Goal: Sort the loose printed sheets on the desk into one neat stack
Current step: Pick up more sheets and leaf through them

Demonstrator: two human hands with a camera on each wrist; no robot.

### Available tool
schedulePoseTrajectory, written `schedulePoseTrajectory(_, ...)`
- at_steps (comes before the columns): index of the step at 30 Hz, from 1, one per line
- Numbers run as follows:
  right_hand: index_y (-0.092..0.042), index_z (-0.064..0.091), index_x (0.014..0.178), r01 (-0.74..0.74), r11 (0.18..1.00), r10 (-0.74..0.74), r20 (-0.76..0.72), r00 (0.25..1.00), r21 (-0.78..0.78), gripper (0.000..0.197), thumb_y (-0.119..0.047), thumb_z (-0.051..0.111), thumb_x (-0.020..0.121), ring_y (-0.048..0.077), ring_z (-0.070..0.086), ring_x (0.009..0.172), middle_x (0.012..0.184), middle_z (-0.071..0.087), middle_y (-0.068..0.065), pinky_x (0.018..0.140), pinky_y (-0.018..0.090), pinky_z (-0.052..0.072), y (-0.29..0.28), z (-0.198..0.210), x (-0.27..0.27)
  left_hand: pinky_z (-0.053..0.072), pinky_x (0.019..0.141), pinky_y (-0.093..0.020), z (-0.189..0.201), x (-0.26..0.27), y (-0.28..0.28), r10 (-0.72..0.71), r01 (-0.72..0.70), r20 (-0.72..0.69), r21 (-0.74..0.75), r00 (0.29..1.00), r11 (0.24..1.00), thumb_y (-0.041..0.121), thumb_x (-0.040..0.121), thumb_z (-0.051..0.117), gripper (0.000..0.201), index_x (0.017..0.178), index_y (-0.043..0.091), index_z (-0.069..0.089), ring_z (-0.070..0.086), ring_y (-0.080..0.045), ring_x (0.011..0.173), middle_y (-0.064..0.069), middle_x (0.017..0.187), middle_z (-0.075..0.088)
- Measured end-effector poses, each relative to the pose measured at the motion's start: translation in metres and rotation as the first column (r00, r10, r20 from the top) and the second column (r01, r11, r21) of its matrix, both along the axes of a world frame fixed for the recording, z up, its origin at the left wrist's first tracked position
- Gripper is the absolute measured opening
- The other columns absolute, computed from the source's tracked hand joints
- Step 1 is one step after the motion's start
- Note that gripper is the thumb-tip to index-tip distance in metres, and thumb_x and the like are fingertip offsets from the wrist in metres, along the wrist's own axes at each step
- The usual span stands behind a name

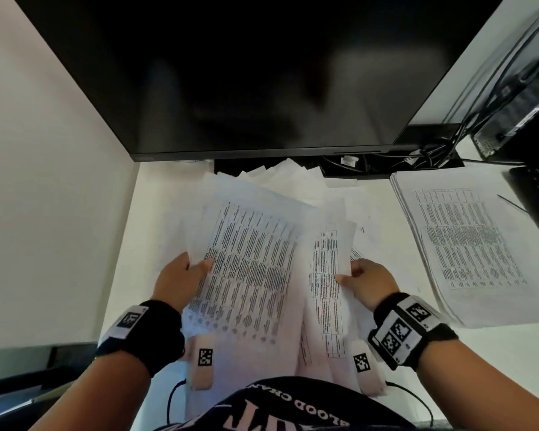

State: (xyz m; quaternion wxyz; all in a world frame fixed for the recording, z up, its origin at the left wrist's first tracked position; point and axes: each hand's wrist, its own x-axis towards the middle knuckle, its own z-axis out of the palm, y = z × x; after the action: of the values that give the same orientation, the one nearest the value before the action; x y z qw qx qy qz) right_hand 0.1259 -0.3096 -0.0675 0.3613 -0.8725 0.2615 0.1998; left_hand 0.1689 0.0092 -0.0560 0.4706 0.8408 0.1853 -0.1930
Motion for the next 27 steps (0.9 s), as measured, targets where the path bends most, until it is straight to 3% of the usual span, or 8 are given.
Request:
schedulePoseTrajectory(6, -0.015, 0.060, 0.074, -0.006, 0.996, 0.000, 0.058, 0.998, 0.091, 0.012, -0.016, 0.069, 0.082, 0.017, 0.055, 0.066, 0.069, 0.062, 0.000, 0.063, 0.026, 0.042, 0.004, -0.001, -0.004, 0.042, 0.103, -0.040, 0.001, -0.001, -0.025, -0.086, 0.071, -0.055, -0.233, 0.995, 0.970, 0.037, 0.090, 0.060, 0.030, 0.116, 0.022, 0.064, 0.061, -0.016, 0.110, 0.006, 0.113, 0.070)
schedulePoseTrajectory(10, -0.017, 0.066, 0.095, 0.060, 0.977, -0.073, 0.053, 0.996, 0.205, 0.025, -0.040, 0.062, 0.087, 0.019, 0.059, 0.082, 0.079, 0.064, -0.005, 0.078, 0.029, 0.045, 0.004, 0.007, -0.007, 0.045, 0.099, -0.041, -0.002, -0.001, -0.040, -0.204, 0.197, -0.029, -0.153, 0.978, 0.968, 0.033, 0.086, 0.066, 0.041, 0.123, 0.020, 0.057, 0.059, -0.020, 0.110, 0.001, 0.116, 0.066)
schedulePoseTrajectory(14, -0.006, 0.055, 0.126, 0.427, 0.840, -0.426, -0.079, 0.901, 0.333, 0.064, -0.057, 0.036, 0.093, 0.030, 0.053, 0.117, 0.120, 0.060, 0.011, 0.106, 0.039, 0.037, -0.010, 0.001, 0.006, 0.052, 0.090, -0.040, 0.000, -0.006, -0.047, -0.173, 0.178, 0.058, -0.090, 0.983, 0.980, 0.026, 0.084, 0.068, 0.024, 0.105, 0.015, 0.064, 0.066, -0.019, 0.096, -0.002, 0.099, 0.071)
schedulePoseTrajectory(18, -0.012, 0.067, 0.078, 0.494, 0.764, -0.496, -0.111, 0.861, 0.414, 0.047, -0.052, 0.046, 0.089, 0.030, 0.061, 0.073, 0.079, 0.067, 0.015, 0.071, 0.039, 0.048, -0.014, -0.006, 0.013, 0.053, 0.082, -0.032, 0.010, -0.013, -0.043, -0.160, 0.172, 0.108, -0.120, 0.981, 0.978, 0.022, 0.083, 0.070, 0.021, 0.103, 0.019, 0.064, 0.067, -0.014, 0.093, 0.001, 0.097, 0.073)
schedulePoseTrajectory(21, -0.009, 0.054, 0.057, 0.395, 0.847, -0.394, -0.079, 0.916, 0.355, 0.035, -0.023, 0.046, 0.088, 0.028, 0.052, 0.059, 0.055, 0.058, 0.013, 0.061, 0.034, 0.041, -0.012, -0.005, 0.021, 0.052, 0.085, -0.032, 0.025, -0.015, -0.034, -0.168, 0.185, 0.129, -0.130, 0.977, 0.974, 0.019, 0.082, 0.070, 0.023, 0.104, 0.021, 0.065, 0.067, -0.012, 0.094, 0.002, 0.097, 0.073)
schedulePoseTrajectory(24, -0.006, 0.059, 0.071, 0.294, 0.914, -0.276, -0.104, 0.956, 0.279, 0.023, -0.006, 0.047, 0.091, 0.029, 0.061, 0.072, 0.082, 0.066, 0.017, 0.061, 0.029, 0.052, -0.008, -0.006, 0.028, 0.052, 0.080, -0.027, 0.038, -0.017, -0.024, -0.146, 0.165, 0.126, -0.155, 0.981, 0.974, 0.016, 0.080, 0.073, 0.025, 0.104, 0.021, 0.066, 0.068, -0.010, 0.092, 0.006, 0.095, 0.074)
schedulePoseTrajectory(26, -0.007, 0.061, 0.101, 0.222, 0.926, -0.198, -0.110, 0.974, 0.304, 0.018, -0.020, 0.053, 0.090, 0.028, 0.063, 0.096, 0.111, 0.064, 0.014, 0.069, 0.029, 0.056, -0.007, -0.012, 0.033, 0.050, 0.070, -0.015, 0.045, -0.020, -0.016, -0.149, 0.168, 0.134, -0.145, 0.980, 0.975, 0.014, 0.079, 0.074, 0.025, 0.101, 0.020, 0.066, 0.069, -0.003, 0.086, 0.009, 0.090, 0.074)
schedulePoseTrajectory(27, -0.008, 0.061, 0.102, 0.143, 0.960, -0.120, -0.107, 0.987, 0.241, 0.026, -0.027, 0.055, 0.085, 0.025, 0.063, 0.095, 0.107, 0.065, 0.008, 0.075, 0.030, 0.055, -0.004, -0.010, 0.036, 0.049, 0.067, -0.011, 0.049, -0.023, -0.012, -0.161, 0.180, 0.139, -0.137, 0.977, 0.974, 0.012, 0.078, 0.075, 0.025, 0.101, 0.018, 0.067, 0.069, -0.001, 0.083, 0.008, 0.089, 0.075)
